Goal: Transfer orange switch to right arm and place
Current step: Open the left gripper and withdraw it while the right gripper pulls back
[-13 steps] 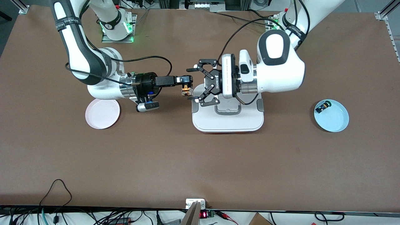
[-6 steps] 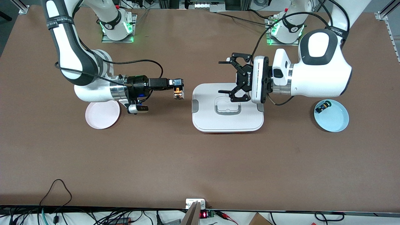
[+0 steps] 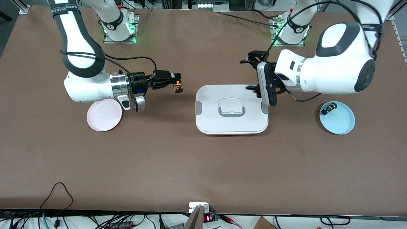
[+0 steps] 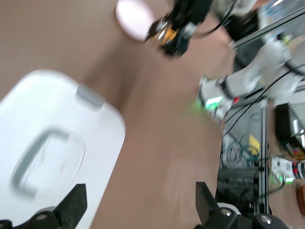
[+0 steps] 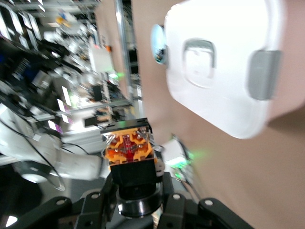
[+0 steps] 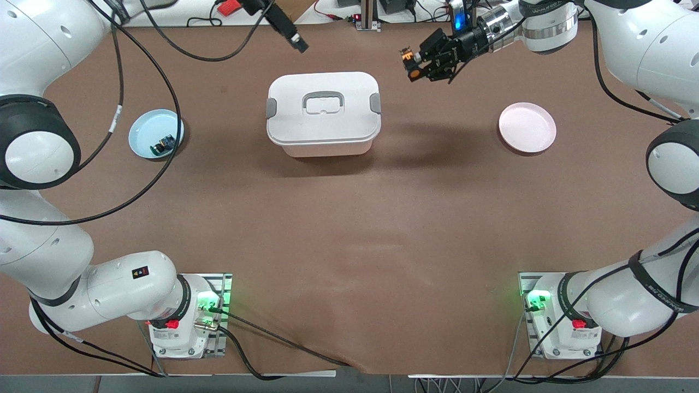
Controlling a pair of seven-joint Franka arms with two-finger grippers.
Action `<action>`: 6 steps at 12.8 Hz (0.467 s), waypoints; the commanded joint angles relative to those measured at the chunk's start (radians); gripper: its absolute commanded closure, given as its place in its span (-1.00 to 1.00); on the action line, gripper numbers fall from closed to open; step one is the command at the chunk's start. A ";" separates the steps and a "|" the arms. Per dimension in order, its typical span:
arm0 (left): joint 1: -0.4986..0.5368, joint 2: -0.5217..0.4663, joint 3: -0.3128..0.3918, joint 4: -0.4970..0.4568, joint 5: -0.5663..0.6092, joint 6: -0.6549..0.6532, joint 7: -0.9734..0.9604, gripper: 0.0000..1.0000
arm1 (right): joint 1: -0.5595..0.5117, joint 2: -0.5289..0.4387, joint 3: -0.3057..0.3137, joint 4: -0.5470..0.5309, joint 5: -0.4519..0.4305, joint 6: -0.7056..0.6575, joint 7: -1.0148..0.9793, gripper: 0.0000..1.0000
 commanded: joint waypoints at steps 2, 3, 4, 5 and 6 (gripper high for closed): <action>0.022 -0.010 0.002 0.134 0.283 -0.232 -0.256 -1.00 | -0.042 -0.023 0.007 0.000 -0.287 -0.037 -0.126 0.53; 0.017 -0.012 0.001 0.160 0.401 -0.275 -0.320 -1.00 | -0.043 -0.029 0.007 0.000 -0.390 -0.035 -0.179 0.53; 0.002 -0.055 0.029 0.151 0.472 -0.276 -0.374 -1.00 | -0.051 -0.035 0.007 0.000 -0.476 -0.037 -0.224 0.53; -0.028 -0.076 0.074 0.142 0.511 -0.276 -0.411 -1.00 | -0.060 -0.038 0.007 0.000 -0.549 -0.037 -0.246 0.53; -0.067 -0.125 0.176 0.118 0.513 -0.273 -0.410 -1.00 | -0.064 -0.039 0.007 0.002 -0.625 -0.037 -0.281 0.53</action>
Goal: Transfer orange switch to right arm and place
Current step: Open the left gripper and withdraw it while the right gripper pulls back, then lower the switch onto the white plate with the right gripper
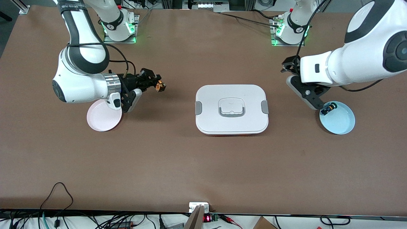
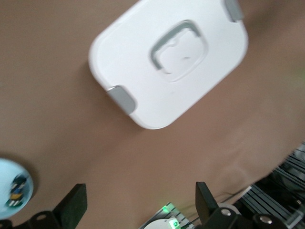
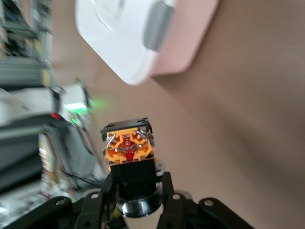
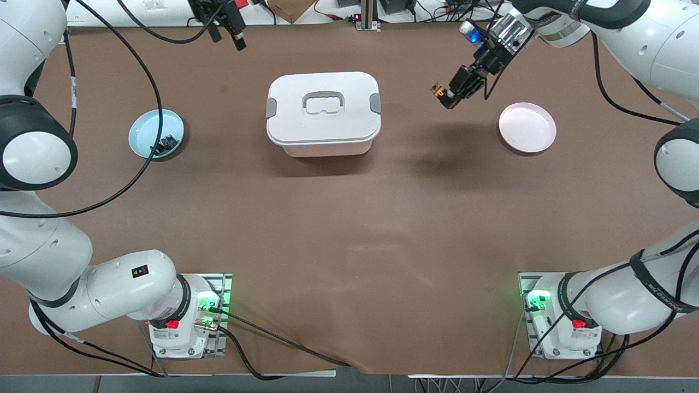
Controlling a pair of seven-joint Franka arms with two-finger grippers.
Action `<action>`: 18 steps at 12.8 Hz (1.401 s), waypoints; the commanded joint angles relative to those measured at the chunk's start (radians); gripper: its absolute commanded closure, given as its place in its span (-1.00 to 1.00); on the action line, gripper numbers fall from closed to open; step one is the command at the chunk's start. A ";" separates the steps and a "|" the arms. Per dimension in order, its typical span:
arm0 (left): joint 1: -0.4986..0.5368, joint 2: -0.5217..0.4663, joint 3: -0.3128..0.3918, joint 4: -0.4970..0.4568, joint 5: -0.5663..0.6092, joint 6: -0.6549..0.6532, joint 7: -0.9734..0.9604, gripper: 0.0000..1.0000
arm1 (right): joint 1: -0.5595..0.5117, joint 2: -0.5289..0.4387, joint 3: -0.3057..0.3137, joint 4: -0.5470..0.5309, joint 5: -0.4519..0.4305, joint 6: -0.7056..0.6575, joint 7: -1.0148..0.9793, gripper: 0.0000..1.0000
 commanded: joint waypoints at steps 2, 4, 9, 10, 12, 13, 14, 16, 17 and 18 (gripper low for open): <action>-0.154 -0.211 0.348 -0.136 0.039 0.101 -0.083 -1.00 | -0.021 -0.032 0.008 -0.001 -0.265 -0.007 -0.133 0.53; -0.244 -0.282 0.508 -0.219 0.025 0.262 -0.109 -1.00 | -0.032 -0.040 0.008 -0.001 -0.448 0.010 -0.231 0.53; -0.401 -0.425 0.731 -0.457 -0.024 0.360 -0.235 -1.00 | -0.099 -0.037 0.008 -0.009 -0.683 0.122 -0.474 0.53; -0.397 -0.424 0.725 -0.449 -0.024 0.296 -0.226 -1.00 | -0.114 -0.034 0.008 -0.015 -0.711 0.146 -0.511 0.53; -0.391 -0.392 0.722 -0.398 -0.021 0.277 -0.235 -1.00 | -0.150 -0.014 0.008 -0.023 -0.729 0.209 -0.618 0.53; -0.386 -0.370 0.727 -0.369 -0.022 0.274 -0.235 -1.00 | -0.166 -0.008 0.008 -0.032 -0.746 0.249 -0.653 0.53; -0.385 -0.364 0.728 -0.358 -0.022 0.269 -0.235 -1.00 | -0.177 -0.002 0.008 -0.053 -0.762 0.292 -0.681 0.53; -0.369 -0.348 0.731 -0.341 -0.024 0.272 -0.235 -1.00 | -0.219 0.009 0.008 -0.107 -0.771 0.387 -0.764 0.53; -0.365 -0.327 0.731 -0.315 -0.024 0.269 -0.233 -1.00 | -0.238 0.013 0.008 -0.134 -0.772 0.440 -0.799 0.53; -0.365 -0.324 0.730 -0.307 -0.024 0.266 -0.232 -1.00 | -0.243 0.024 0.008 -0.151 -0.774 0.468 -0.810 0.53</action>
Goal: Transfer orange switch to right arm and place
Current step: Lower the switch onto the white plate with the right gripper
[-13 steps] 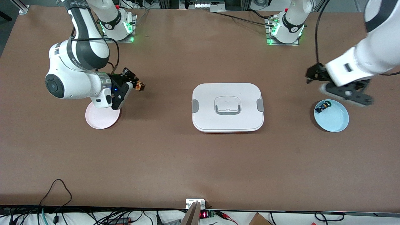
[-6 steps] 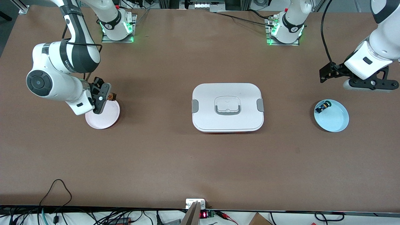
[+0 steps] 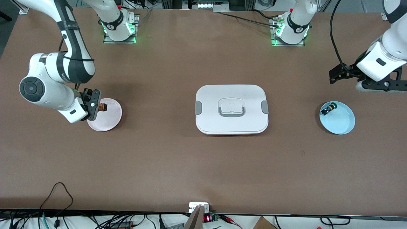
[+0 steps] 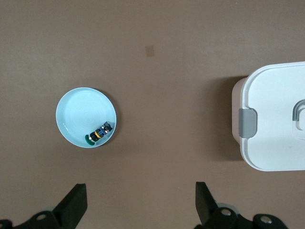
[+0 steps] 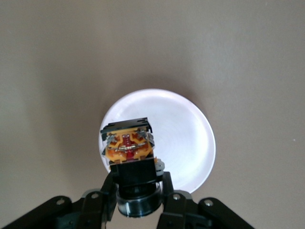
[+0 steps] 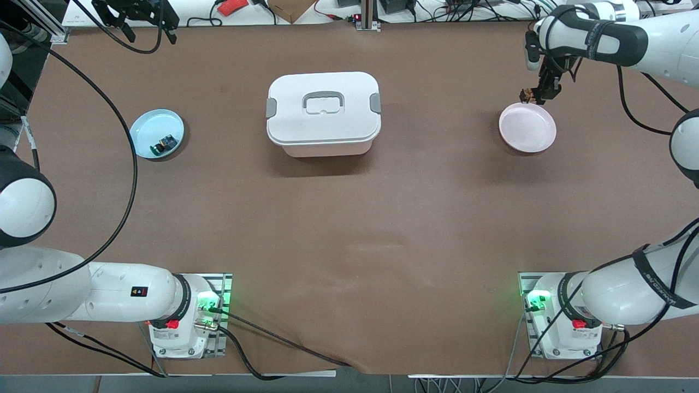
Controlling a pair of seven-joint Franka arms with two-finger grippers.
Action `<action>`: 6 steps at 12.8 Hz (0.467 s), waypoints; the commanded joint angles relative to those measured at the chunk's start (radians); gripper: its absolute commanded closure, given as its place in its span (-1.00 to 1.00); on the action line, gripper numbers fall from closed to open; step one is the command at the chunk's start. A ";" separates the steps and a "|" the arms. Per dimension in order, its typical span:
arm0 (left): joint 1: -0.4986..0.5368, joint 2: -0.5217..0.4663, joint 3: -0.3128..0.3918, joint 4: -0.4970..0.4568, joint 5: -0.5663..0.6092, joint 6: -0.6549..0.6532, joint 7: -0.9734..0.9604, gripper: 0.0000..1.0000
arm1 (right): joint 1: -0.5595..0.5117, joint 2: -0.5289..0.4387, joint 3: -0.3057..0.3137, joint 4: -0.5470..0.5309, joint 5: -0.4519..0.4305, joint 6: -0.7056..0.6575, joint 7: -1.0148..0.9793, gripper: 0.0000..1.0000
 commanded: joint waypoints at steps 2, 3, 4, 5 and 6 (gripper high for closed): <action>0.006 0.034 0.000 0.063 -0.015 -0.043 -0.006 -1.00 | -0.038 0.021 0.011 -0.067 -0.016 0.092 -0.048 0.52; 0.006 0.034 -0.002 0.065 -0.015 -0.061 -0.007 -1.00 | -0.043 0.035 0.011 -0.072 -0.018 0.112 -0.050 0.52; 0.006 0.034 0.000 0.065 -0.015 -0.063 -0.007 -1.00 | -0.057 0.053 0.011 -0.073 -0.019 0.132 -0.054 0.52; 0.006 0.034 0.002 0.065 -0.015 -0.065 -0.007 -1.00 | -0.063 0.070 0.011 -0.075 -0.019 0.159 -0.077 0.52; 0.006 0.032 0.000 0.065 -0.015 -0.066 -0.007 -1.00 | -0.064 0.081 0.011 -0.075 -0.021 0.175 -0.086 0.52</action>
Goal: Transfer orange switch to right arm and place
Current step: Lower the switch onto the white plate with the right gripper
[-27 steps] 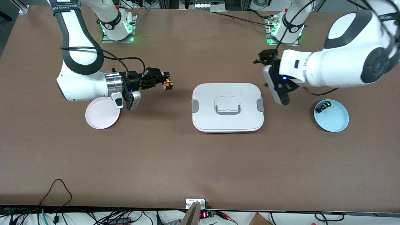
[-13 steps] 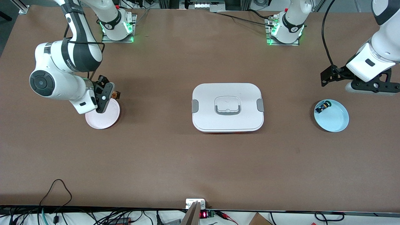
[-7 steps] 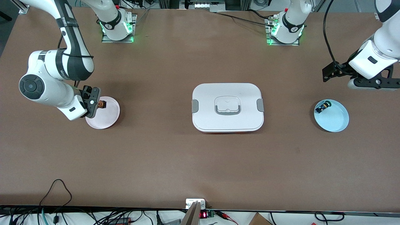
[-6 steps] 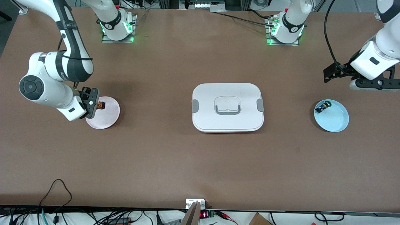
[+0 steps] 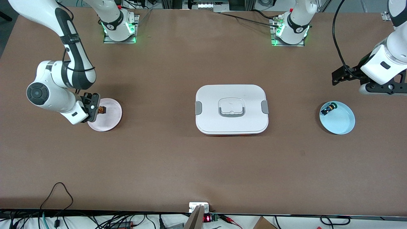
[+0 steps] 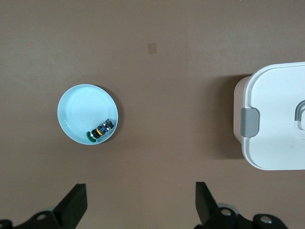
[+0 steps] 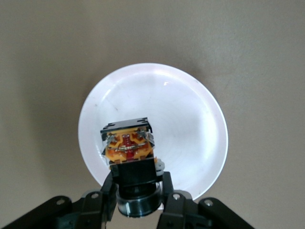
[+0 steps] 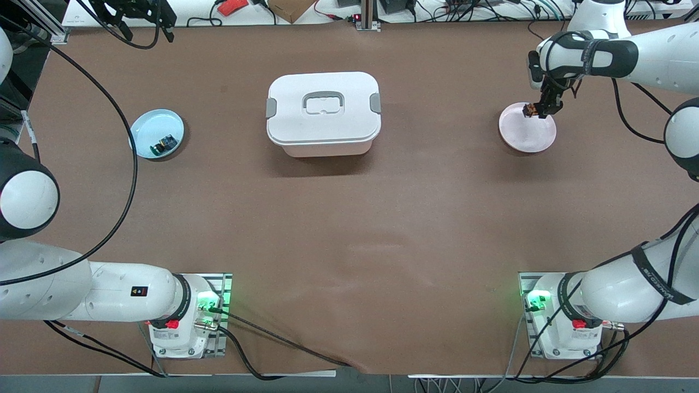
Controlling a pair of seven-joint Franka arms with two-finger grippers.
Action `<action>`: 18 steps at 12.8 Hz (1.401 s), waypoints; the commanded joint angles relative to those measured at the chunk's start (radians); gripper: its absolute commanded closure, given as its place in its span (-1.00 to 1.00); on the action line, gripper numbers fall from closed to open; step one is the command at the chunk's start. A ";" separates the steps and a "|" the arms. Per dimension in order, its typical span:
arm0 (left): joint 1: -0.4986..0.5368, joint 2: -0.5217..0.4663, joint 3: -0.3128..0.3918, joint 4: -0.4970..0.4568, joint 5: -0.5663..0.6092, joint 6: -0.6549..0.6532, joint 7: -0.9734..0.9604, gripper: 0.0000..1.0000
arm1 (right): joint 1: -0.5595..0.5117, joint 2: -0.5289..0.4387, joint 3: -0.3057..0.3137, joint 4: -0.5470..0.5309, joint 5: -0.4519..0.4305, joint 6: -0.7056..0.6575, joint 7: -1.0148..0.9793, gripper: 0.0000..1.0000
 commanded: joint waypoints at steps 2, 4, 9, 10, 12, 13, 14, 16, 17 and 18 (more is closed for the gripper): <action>0.005 0.013 -0.004 0.036 -0.015 -0.027 -0.006 -1.00 | -0.020 0.035 0.013 -0.009 -0.015 0.050 -0.034 0.52; 0.005 0.013 -0.004 0.036 -0.015 -0.027 -0.006 -1.00 | -0.022 0.072 0.013 -0.009 -0.015 0.085 -0.035 0.51; 0.005 0.014 -0.012 0.044 -0.015 -0.030 -0.006 -1.00 | -0.023 0.112 0.013 -0.042 -0.015 0.192 -0.035 0.51; 0.005 0.014 -0.012 0.044 -0.015 -0.030 -0.006 -1.00 | -0.022 0.113 0.013 -0.046 -0.015 0.192 -0.035 0.51; 0.005 0.014 -0.012 0.044 -0.015 -0.030 -0.006 -1.00 | -0.022 0.112 0.013 -0.053 -0.014 0.192 -0.035 0.34; 0.005 0.014 -0.012 0.044 -0.015 -0.031 -0.006 -1.00 | -0.022 0.110 0.013 -0.053 -0.011 0.188 -0.032 -0.55; 0.005 0.014 -0.012 0.044 -0.015 -0.030 -0.006 -1.00 | -0.022 0.101 0.013 -0.052 -0.009 0.176 -0.028 -1.00; 0.005 0.014 -0.012 0.044 -0.015 -0.031 -0.006 -1.00 | -0.020 0.077 0.013 -0.040 0.003 0.134 -0.019 -1.00; 0.005 0.014 -0.012 0.044 -0.015 -0.031 -0.006 -1.00 | -0.020 0.060 0.013 -0.023 0.006 0.119 -0.014 -1.00; 0.005 0.014 -0.012 0.044 -0.015 -0.031 -0.006 -1.00 | -0.020 0.044 0.013 -0.006 0.011 0.102 0.003 -1.00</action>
